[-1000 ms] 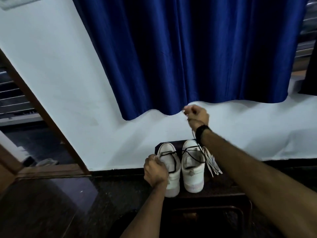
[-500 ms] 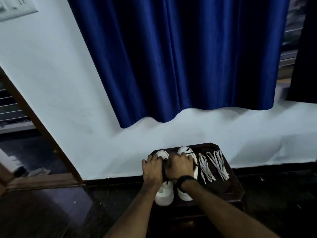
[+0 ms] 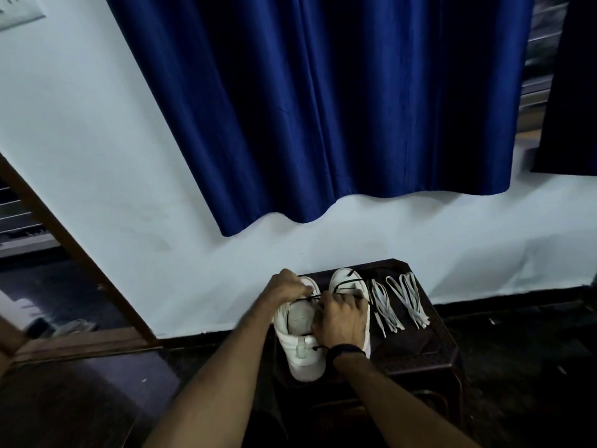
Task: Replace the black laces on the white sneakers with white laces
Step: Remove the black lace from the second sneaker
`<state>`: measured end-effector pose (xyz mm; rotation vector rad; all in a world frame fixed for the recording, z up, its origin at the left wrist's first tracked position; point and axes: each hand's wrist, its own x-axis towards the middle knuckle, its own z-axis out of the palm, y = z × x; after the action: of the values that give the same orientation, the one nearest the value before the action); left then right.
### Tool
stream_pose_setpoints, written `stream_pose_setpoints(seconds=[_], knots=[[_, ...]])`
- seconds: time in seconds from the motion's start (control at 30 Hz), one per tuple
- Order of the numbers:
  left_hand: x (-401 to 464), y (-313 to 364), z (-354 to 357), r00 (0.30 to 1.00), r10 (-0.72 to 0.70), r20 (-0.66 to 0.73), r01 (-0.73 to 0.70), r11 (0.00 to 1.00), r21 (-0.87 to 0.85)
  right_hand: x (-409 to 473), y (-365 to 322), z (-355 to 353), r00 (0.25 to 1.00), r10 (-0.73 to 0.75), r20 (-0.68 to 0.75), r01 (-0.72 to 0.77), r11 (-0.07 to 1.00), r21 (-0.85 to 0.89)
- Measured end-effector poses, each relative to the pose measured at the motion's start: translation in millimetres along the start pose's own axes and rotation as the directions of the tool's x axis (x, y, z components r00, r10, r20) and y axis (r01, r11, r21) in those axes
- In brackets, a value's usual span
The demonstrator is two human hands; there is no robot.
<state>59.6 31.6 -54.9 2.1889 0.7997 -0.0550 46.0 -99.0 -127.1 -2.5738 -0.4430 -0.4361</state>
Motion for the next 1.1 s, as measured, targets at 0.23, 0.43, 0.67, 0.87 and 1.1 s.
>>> stream_pose_setpoints(seconds=[0.23,0.43,0.67,0.87,1.1], knots=[[-17.0,50.4,-55.9,0.984,0.077,-0.158,-0.175,0.509,-0.843,0.8,0.1,-2.0,1.000,0.022,-0.018,-0.022,1.000,-0.016],[-29.9,57.7,-128.6,0.894,-0.005,-0.448,-0.441,0.166,-0.882,-0.5,-1.8,-2.7,0.999,0.026,-0.034,-0.026,1.000,-0.015],[-25.6,6.3,-110.8,0.780,-0.214,-0.588,0.022,0.948,-0.316,-1.2,-2.2,1.6,0.999,0.045,-0.001,-0.045,0.999,-0.008],[-0.2,-34.5,-42.2,0.901,0.167,-0.400,0.005,0.919,0.394,-0.6,-2.4,3.4,0.999,0.036,-0.020,-0.036,0.999,-0.011],[25.8,-29.3,14.0,0.870,0.465,0.165,-0.491,0.777,0.394,0.1,0.9,7.9,0.999,0.020,-0.027,-0.021,1.000,-0.009]])
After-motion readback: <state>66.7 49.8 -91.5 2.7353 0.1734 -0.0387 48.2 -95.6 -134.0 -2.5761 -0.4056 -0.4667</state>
